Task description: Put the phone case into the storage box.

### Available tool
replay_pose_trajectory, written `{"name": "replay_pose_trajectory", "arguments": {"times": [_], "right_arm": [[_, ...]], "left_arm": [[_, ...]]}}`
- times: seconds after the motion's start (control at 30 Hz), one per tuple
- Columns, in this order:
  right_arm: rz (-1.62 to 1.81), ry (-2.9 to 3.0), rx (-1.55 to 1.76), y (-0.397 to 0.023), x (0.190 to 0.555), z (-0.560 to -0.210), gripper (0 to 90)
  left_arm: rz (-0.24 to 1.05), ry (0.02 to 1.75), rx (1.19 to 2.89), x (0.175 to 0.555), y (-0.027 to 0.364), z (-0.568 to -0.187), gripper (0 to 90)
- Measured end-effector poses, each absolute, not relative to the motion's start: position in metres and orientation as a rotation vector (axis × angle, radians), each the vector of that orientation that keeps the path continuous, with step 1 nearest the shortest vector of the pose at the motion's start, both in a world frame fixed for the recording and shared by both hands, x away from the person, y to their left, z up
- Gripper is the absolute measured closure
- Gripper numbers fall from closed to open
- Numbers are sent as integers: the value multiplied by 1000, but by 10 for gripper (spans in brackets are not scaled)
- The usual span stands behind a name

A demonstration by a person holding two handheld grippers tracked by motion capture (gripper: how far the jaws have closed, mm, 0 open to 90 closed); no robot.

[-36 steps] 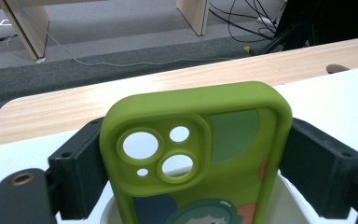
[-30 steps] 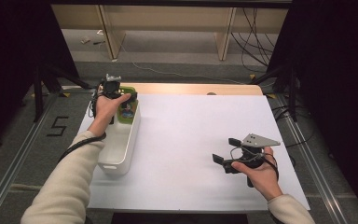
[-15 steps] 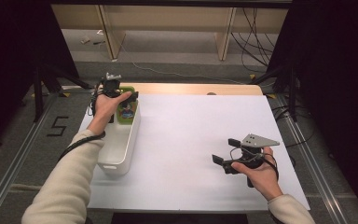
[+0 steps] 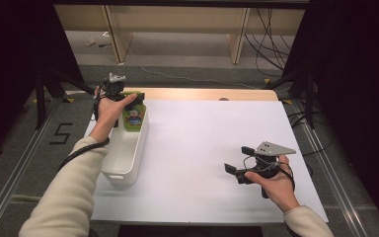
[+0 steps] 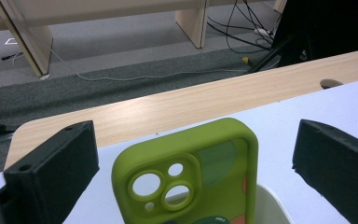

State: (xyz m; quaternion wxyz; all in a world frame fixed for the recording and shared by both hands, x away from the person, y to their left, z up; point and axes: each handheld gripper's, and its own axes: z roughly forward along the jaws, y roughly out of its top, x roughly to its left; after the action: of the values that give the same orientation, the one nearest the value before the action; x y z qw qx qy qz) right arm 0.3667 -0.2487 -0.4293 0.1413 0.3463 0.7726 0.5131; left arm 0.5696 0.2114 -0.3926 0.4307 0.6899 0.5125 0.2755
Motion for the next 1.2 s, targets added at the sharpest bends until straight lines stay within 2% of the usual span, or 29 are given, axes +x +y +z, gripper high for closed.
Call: {"name": "replay_pose_trajectory", "arguments": {"times": [1.2], "right_arm": [[1483, 2212, 1003, -250, 367, -427, 57]], "left_arm": [[684, 1209, 1712, 515, 226, -374, 0]]}}
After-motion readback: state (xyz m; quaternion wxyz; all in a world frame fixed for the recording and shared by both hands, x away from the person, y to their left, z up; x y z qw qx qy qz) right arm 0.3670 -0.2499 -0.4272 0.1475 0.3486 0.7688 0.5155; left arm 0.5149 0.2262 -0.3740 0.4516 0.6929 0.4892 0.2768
